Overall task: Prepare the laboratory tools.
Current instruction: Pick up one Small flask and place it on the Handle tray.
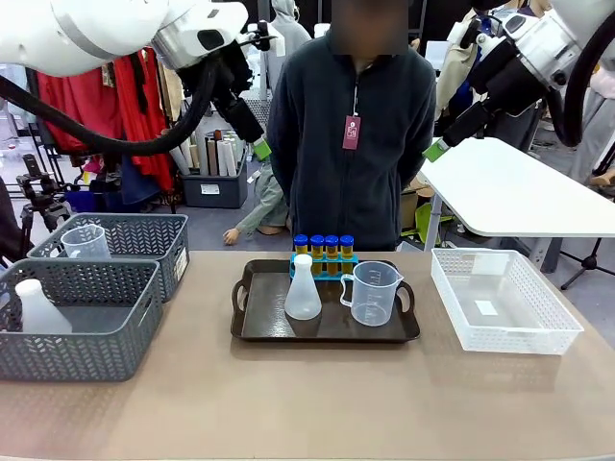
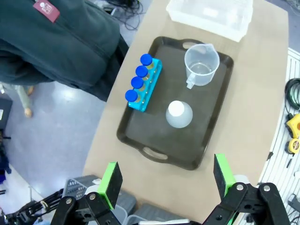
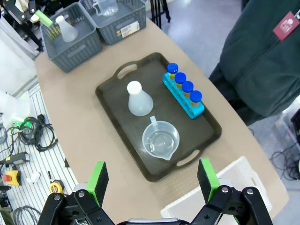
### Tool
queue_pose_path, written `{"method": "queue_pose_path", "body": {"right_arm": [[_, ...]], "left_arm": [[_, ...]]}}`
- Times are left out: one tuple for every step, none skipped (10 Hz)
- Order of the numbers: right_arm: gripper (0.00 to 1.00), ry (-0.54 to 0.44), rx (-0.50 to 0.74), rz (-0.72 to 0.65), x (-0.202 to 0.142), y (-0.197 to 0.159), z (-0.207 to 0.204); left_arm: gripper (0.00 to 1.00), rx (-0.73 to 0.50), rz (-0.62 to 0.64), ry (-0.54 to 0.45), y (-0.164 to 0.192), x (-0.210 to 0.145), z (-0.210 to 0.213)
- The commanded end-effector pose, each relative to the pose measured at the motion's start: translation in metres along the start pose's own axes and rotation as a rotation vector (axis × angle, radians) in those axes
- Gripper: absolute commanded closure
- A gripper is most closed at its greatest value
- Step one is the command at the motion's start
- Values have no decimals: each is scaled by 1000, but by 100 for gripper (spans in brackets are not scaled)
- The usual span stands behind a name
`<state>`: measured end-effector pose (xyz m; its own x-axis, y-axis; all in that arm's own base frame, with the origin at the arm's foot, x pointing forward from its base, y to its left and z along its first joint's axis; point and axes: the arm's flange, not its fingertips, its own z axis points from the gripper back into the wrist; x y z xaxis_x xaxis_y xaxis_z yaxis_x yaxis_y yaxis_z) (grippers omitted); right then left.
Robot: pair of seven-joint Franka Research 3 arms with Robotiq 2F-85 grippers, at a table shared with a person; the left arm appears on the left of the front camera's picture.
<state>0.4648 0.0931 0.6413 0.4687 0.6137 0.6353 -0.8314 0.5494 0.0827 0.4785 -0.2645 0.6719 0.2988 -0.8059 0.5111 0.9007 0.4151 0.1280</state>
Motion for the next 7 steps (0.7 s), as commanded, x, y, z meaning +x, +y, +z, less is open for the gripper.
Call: {"method": "queue_pose_path", "body": {"right_arm": [[0, -6, 6, 3, 0, 0, 2], [0, -6, 6, 3, 0, 0, 2], [0, -6, 6, 3, 0, 0, 2], [0, -6, 6, 3, 0, 0, 2], [0, -6, 6, 3, 0, 0, 2], [0, -6, 6, 3, 0, 0, 2], [0, -6, 6, 3, 0, 0, 2]], "left_arm": [[0, 18, 11, -58, 5, -13, 0], [0, 14, 6, -61, 5, -13, 0], [0, 34, 32, -48, 6, -13, 1], [0, 67, 47, -17, 7, -13, -3], [0, 26, 17, -25, 8, -2, 2], [0, 26, 17, -25, 8, -2, 2], [0, 26, 17, -25, 8, -2, 2]]}}
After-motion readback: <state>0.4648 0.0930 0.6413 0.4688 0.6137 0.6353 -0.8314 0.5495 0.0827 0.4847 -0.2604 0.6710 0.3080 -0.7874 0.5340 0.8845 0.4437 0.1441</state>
